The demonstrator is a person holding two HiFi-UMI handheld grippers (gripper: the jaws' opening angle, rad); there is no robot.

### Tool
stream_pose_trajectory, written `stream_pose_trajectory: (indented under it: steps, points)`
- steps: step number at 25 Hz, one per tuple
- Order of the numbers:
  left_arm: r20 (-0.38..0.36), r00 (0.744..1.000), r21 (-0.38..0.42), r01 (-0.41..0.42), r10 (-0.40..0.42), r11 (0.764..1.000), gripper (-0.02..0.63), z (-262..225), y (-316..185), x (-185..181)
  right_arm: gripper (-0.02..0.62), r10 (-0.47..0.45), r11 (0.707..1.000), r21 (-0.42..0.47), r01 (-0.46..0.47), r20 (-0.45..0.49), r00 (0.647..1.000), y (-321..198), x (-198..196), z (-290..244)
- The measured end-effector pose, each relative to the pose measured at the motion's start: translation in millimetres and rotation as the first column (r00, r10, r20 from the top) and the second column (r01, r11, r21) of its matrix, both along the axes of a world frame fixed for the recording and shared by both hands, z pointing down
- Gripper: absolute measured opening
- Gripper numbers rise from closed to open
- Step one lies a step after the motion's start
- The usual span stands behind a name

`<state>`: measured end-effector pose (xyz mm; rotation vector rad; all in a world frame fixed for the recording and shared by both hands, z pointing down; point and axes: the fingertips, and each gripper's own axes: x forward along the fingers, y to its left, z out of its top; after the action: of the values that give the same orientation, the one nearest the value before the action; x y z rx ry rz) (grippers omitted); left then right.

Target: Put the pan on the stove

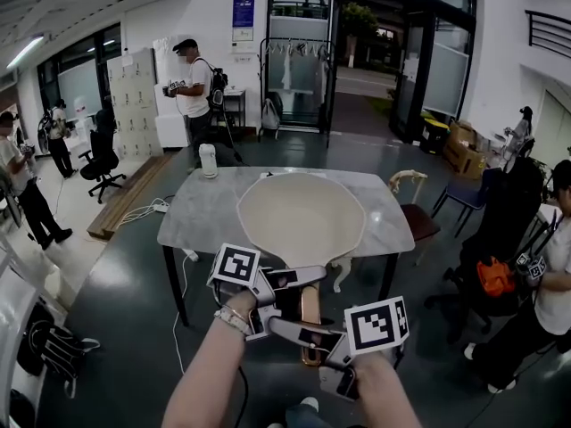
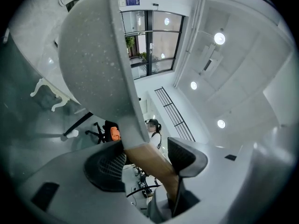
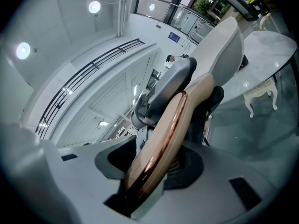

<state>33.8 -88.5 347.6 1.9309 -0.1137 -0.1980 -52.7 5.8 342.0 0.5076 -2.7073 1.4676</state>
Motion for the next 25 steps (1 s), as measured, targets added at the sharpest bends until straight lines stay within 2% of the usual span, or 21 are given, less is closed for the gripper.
stream_pose_trajectory:
  steps: [13,20,25]
  points:
    - [0.011,0.998,-0.010,0.056,-0.055,0.998,0.281,-1,-81,36,0.189,-0.045,0.999,-0.006,0.045,-0.008,0.999,-77,42,-2]
    - [0.024,0.995,0.012,0.092,-0.092,0.996,0.281,-9,-110,28,0.187,-0.094,0.995,0.025,0.093,0.025,0.995,-103,36,-11]
    - [0.006,0.994,0.020,0.105,-0.105,0.994,0.281,-7,-126,20,0.188,-0.104,0.994,0.017,0.104,-0.006,0.995,-118,31,-4]
